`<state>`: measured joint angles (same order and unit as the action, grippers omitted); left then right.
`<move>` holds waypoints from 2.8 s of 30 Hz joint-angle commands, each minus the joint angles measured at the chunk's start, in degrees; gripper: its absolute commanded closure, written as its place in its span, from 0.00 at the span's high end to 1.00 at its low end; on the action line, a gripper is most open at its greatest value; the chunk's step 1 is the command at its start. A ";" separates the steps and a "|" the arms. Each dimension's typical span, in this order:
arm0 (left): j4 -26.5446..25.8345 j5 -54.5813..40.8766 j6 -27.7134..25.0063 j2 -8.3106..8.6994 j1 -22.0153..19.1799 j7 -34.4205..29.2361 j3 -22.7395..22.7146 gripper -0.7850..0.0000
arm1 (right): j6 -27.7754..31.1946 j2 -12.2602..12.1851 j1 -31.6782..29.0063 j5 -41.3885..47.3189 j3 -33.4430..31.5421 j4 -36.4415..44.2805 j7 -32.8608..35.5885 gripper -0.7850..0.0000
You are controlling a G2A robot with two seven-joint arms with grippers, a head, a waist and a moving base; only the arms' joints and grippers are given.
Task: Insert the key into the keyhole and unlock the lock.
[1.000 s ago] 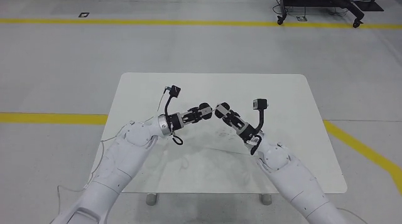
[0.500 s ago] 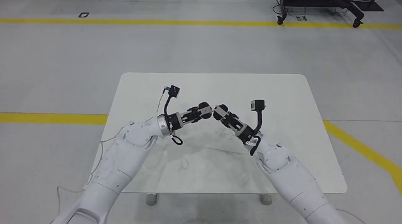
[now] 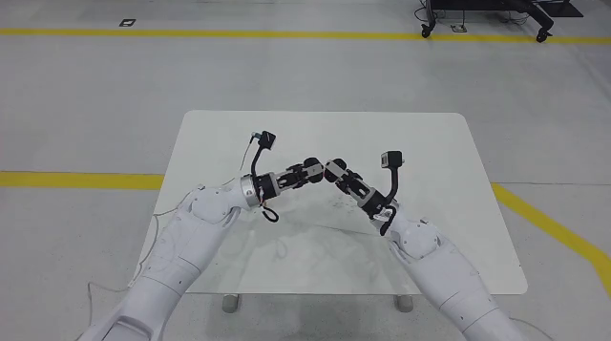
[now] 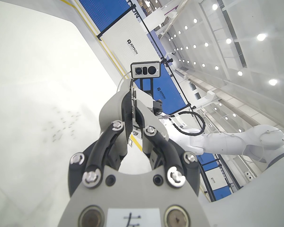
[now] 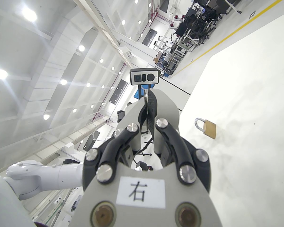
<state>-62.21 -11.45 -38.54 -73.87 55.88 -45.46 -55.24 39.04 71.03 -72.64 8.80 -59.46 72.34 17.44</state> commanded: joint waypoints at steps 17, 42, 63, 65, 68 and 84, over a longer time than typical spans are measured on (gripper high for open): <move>-0.39 5.15 -1.71 0.48 0.32 5.80 -2.03 0.00 | -0.27 -0.03 -0.42 -2.03 -1.25 0.54 0.03 1.00; -5.60 16.58 -4.22 1.94 0.67 -0.88 -1.38 0.00 | 18.96 -5.50 6.47 -30.59 -11.70 -3.97 19.61 1.00; -5.63 17.38 -9.21 2.55 -0.90 -5.01 2.22 0.00 | 18.96 -8.98 10.64 -11.91 -2.08 -6.36 28.84 0.42; -5.62 17.02 -9.43 2.57 -0.97 -4.99 2.53 0.00 | 18.96 -9.38 10.96 -11.12 -1.35 -6.38 28.84 0.42; -5.49 16.91 -9.38 2.58 -1.16 -4.94 3.04 0.00 | 18.96 -9.88 11.35 -9.95 -0.07 -6.12 28.84 0.40; -4.53 16.11 -9.60 2.83 -2.16 -4.07 4.57 0.00 | 18.96 -12.09 12.96 -6.43 4.93 -5.42 28.84 0.00</move>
<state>-66.84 4.72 -48.16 -71.06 53.80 -49.67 -50.71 58.00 59.04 -59.75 2.10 -54.72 66.94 46.28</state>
